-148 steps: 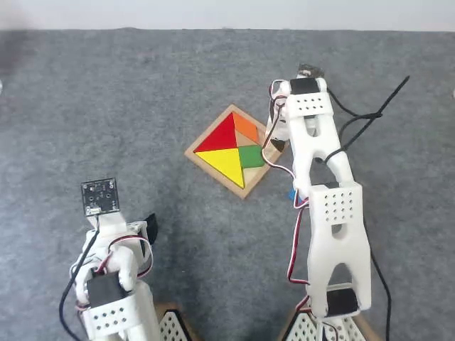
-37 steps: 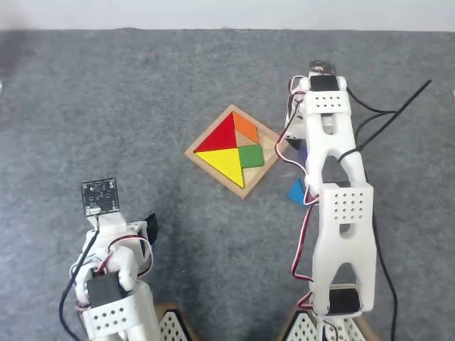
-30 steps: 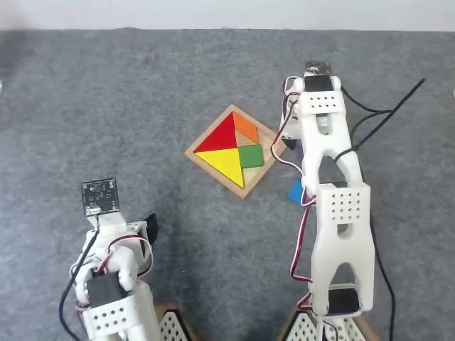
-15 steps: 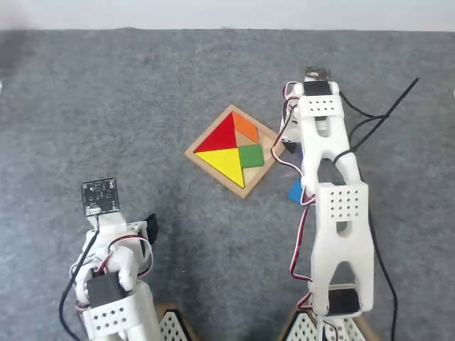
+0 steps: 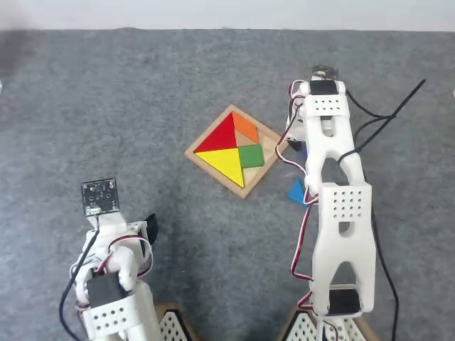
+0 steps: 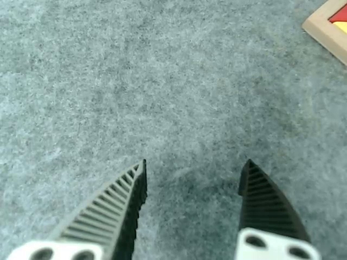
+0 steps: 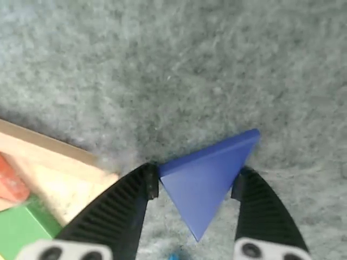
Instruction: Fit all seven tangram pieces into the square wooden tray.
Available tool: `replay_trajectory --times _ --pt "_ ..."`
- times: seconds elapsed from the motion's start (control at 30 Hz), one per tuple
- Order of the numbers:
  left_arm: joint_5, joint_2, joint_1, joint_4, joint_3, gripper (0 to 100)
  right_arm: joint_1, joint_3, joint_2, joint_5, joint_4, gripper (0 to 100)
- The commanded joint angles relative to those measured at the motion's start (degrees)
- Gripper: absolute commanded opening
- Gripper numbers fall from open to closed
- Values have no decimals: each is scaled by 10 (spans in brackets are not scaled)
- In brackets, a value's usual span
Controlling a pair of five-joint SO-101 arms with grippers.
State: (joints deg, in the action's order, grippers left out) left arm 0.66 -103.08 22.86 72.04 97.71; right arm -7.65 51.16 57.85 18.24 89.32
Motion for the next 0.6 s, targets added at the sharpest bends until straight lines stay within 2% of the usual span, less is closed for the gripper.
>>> replay_trajectory --times 0.0,0.27,0.43,0.5,0.57 --pt "-4 -11 3 3 -13 271 -4 48 -10 -12 7 183" --pt "-4 -11 3 3 -13 271 -47 192 -17 -171 118 182" --pt "-4 -11 3 3 -13 271 -78 196 -17 -338 129 182" --pt "-4 -11 3 3 -13 271 -79 196 -19 -361 131 183" --pt "-4 -11 3 3 -13 271 -66 197 -20 -330 131 183"
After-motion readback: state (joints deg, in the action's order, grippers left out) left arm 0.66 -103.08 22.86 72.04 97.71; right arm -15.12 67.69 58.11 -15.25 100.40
